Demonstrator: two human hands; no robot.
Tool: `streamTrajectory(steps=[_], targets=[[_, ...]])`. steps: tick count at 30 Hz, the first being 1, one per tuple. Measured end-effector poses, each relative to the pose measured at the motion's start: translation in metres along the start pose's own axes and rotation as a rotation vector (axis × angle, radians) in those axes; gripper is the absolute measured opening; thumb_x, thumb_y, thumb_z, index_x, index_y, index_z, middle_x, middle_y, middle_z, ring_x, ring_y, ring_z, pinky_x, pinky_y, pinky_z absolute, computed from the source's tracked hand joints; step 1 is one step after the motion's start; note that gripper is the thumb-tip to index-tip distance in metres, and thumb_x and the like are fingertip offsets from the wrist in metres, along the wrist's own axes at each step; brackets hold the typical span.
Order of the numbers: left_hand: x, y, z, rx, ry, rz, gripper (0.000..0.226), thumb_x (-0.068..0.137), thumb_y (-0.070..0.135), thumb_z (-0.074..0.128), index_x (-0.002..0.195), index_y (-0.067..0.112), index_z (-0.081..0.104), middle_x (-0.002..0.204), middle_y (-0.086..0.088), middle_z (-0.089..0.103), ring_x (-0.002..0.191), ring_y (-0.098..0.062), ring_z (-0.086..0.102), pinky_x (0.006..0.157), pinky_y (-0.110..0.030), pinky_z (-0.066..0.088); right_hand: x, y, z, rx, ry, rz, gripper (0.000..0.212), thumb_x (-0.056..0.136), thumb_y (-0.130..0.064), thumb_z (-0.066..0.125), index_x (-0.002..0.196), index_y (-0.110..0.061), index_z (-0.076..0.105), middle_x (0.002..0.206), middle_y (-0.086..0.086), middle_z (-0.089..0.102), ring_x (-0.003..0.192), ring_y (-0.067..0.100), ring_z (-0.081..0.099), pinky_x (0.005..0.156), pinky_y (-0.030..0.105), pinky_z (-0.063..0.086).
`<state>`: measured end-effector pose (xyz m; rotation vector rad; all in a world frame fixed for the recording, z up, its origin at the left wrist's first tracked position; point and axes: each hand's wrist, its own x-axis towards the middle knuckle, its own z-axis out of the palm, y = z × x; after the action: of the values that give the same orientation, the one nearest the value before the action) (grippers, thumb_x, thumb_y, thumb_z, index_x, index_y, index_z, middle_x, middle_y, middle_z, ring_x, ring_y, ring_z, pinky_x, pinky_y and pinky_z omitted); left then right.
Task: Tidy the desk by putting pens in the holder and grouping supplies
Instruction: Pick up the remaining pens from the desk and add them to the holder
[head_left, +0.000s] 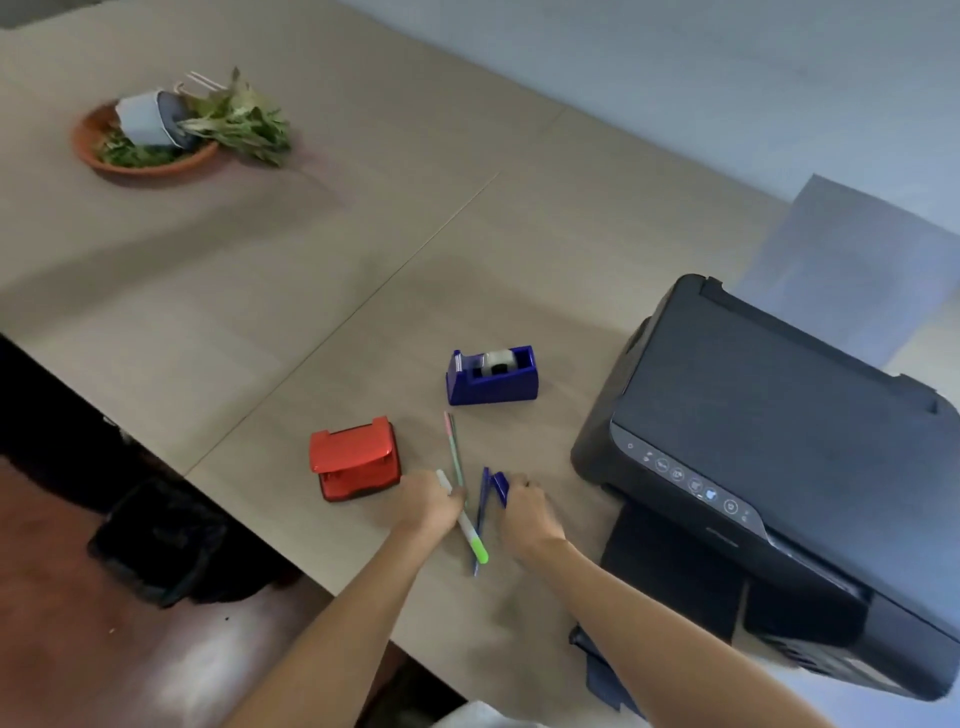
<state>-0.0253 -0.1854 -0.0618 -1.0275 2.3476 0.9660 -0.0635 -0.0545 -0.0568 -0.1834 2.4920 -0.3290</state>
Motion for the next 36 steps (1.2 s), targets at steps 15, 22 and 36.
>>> streamTrajectory(steps=[15,22,36], targets=[[0.043,0.026,-0.015,-0.201,0.146,0.085,0.047,0.102,0.034,0.039,0.097,-0.006,0.063,0.087,-0.026,0.070,0.086,-0.041,0.069,0.070,-0.040,0.050,-0.001,-0.011,0.020,0.276,-0.045,0.142,0.030,0.079,-0.033,0.070,0.080,-0.014,0.046,0.078,0.004,0.055,0.065,0.023,0.051,0.052,0.029,0.038],[0.061,0.036,0.000,0.071,0.050,0.092,0.030,0.098,0.016,0.038,0.113,0.003,0.060,0.114,-0.020,0.066,0.106,-0.038,0.064,0.087,-0.044,0.053,-0.007,0.007,-0.002,0.172,-0.103,0.137,0.024,0.095,-0.013,0.047,0.114,-0.002,0.055,0.113,0.018,0.063,0.089,0.028,0.059,0.075,0.036,0.048],[-0.067,0.167,-0.066,-0.471,-0.337,0.535,0.031,0.104,0.018,0.040,0.080,0.010,0.058,0.083,-0.005,0.064,0.083,-0.017,0.060,0.089,-0.033,0.040,-0.164,0.120,-0.204,0.907,0.406,-0.402,0.025,0.093,-0.027,0.050,0.076,-0.010,0.050,0.059,-0.011,0.043,0.053,0.009,0.041,0.056,0.025,0.040]])
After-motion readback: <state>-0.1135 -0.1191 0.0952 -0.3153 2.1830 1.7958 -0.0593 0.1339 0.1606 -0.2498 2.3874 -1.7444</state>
